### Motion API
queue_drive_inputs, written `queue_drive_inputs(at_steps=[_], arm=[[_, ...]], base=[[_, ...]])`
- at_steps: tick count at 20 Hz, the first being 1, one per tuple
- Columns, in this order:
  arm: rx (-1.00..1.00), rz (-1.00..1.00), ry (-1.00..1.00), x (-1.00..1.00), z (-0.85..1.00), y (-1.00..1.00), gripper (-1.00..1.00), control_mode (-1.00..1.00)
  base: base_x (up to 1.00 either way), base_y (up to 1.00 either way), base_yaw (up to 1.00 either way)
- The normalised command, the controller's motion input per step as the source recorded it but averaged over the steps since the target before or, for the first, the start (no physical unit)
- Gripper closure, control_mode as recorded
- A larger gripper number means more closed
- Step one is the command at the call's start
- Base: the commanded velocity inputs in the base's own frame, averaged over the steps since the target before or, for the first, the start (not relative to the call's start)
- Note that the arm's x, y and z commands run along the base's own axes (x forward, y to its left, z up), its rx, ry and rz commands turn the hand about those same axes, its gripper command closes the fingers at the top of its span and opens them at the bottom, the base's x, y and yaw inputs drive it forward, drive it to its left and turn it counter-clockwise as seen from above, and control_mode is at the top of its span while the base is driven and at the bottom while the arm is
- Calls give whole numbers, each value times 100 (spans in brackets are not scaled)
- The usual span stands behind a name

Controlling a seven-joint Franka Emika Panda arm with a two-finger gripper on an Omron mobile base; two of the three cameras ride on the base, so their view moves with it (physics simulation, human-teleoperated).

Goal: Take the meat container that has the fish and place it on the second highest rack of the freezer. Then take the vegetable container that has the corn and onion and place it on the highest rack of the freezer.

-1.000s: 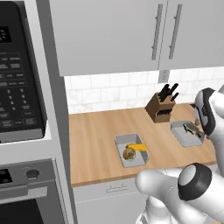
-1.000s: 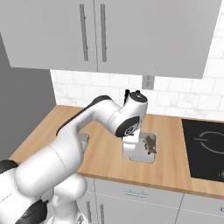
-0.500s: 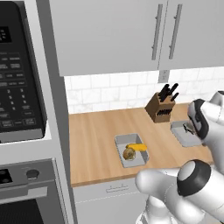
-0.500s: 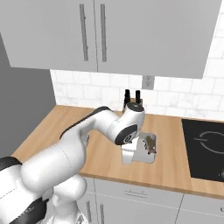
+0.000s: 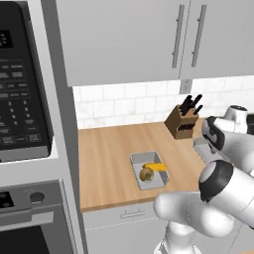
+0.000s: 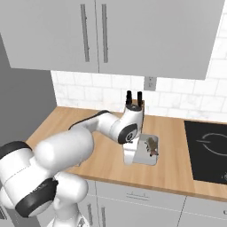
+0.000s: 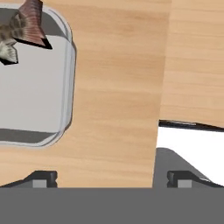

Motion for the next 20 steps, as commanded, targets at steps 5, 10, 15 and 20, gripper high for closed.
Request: queue_drive_inputs(at_steps=[5,10,15,20], arm=[[0,0,3,18,-23,-20,-100,-100],[1,0,0,12,-20,-21,-100,-100],[1,0,2,25,-22,-13,-100,-100],[0,-1,6,38,-25,-1,-100,-100]], base=[[0,0,0],[0,0,0],[0,0,0],[0,0,0]])
